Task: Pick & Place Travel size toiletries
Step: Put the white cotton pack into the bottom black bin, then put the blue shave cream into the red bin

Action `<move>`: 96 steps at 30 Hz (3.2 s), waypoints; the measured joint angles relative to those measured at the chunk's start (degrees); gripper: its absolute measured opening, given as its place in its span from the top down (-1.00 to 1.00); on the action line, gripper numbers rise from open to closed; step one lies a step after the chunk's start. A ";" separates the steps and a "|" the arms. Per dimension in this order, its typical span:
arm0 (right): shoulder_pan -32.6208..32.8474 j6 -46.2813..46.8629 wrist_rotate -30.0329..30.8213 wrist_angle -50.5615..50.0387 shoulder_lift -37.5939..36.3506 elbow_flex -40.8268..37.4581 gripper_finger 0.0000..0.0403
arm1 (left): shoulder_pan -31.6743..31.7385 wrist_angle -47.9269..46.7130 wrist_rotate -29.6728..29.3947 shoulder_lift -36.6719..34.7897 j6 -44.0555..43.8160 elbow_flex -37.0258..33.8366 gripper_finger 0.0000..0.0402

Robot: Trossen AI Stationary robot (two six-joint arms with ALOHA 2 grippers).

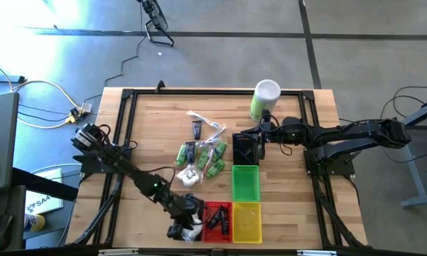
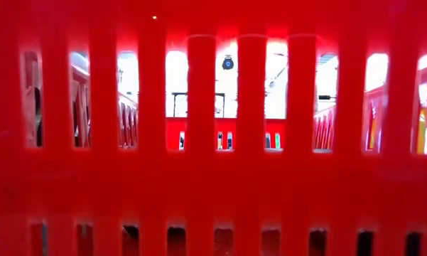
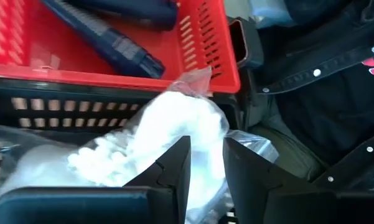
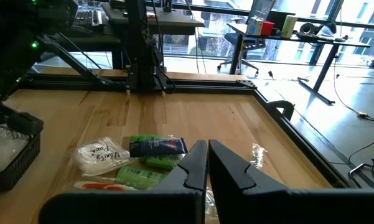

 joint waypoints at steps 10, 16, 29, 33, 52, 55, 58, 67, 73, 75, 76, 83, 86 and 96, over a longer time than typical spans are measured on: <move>0.15 0.65 -0.35 -0.06 0.00 0.00 0.96 | 3.94 1.30 5.66 -1.73 0.66 0.11 0.54; 0.15 0.65 -0.37 -0.06 0.00 0.00 0.96 | 7.83 1.89 5.89 -2.81 4.26 0.13 0.54; 0.15 0.65 -1.83 -0.02 0.00 0.00 0.96 | 19.88 3.14 5.22 -6.12 13.48 0.16 0.54; 0.17 0.63 -1.60 -0.02 0.00 0.00 0.96 | 24.15 3.94 3.78 -6.14 14.98 0.18 0.54; -0.23 -4.41 -1.18 0.09 0.00 0.00 0.96 | 39.45 -5.28 -4.98 -6.08 21.79 0.16 0.54; -1.15 -4.51 -1.18 0.55 0.00 0.00 0.96 | 40.89 -6.20 -7.91 -6.08 26.25 0.16 0.54; -2.33 -4.51 -1.19 0.53 0.00 0.00 0.96 | 42.11 -5.43 -10.88 -6.08 27.63 0.16 0.54; -4.92 -2.54 -1.20 -0.41 0.00 0.01 0.96 | 45.47 -0.95 -15.65 -6.07 30.44 0.16 0.54; -5.18 -2.42 -1.22 -0.54 0.00 0.00 0.96 | 44.31 3.72 -7.08 -6.12 41.12 0.13 0.54; -5.16 -2.34 -1.22 -0.67 0.00 0.00 0.96 | 44.37 4.70 -1.41 -6.54 40.72 -0.25 0.54; -5.17 -2.34 -1.20 -0.84 0.00 0.00 0.96 | 44.43 5.18 1.08 -6.60 40.96 -0.43 0.54; -5.17 0.13 -0.74 -1.24 0.89 0.00 0.96 | 44.48 7.48 0.79 -12.84 41.27 -7.54 0.54; -5.18 0.71 0.68 -1.18 1.77 0.00 0.96 | 44.49 11.52 0.60 -16.69 41.93 -11.83 0.54; -5.16 3.69 3.27 -0.61 2.67 0.02 0.96 | 44.46 12.07 0.82 -31.49 42.16 -22.56 0.54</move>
